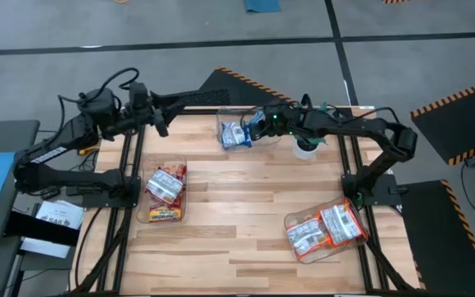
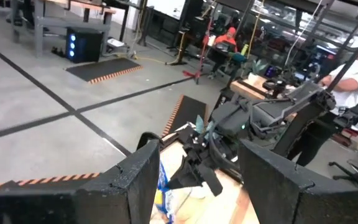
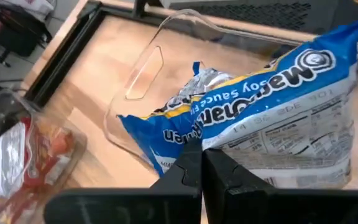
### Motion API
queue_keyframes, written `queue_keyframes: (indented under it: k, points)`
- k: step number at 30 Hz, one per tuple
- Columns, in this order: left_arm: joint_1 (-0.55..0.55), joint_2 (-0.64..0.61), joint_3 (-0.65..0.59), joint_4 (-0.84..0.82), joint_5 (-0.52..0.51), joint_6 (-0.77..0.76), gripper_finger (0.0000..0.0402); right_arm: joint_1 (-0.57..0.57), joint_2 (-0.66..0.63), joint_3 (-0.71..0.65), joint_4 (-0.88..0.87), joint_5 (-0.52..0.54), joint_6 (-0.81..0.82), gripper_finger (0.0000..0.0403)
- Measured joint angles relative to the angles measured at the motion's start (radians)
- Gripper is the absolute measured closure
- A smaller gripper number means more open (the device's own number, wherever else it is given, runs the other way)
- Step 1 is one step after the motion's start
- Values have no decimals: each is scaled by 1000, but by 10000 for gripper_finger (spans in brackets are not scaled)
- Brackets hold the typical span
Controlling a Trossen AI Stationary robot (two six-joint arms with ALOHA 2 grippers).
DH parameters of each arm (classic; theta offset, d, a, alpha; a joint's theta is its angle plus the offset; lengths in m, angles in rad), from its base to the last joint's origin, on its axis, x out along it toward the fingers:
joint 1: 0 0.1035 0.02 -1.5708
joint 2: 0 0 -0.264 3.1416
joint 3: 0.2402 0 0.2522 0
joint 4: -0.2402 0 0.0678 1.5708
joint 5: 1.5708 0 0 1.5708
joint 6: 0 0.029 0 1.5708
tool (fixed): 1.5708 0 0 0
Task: Sort Maruchan noodles
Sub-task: Put the blue noodle pack into the top transparent bin, then return to Home Position
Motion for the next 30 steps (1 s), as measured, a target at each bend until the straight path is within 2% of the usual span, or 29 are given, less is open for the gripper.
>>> queue_keyframes:
  k: [3, 10, 14, 21, 30]
  points:
    - [0, 21, 0, 25, 0, 6, 201, 11, 18, 0, -2, -3, 0, 374]
    - [0, 37, 1, 38, -2, 17, 201, 1, 20, -2, -21, -12, -3, 296]
    - [0, 35, 1, 37, -2, 41, 201, -23, -18, 0, -36, -11, -11, 264]
    - [0, 10, 1, 21, 1, 89, 201, -46, -103, 0, -165, -13, -34, 221]
    - [-1, -108, 1, -159, 42, 102, 201, 43, -299, -1, -128, -209, -68, 211]
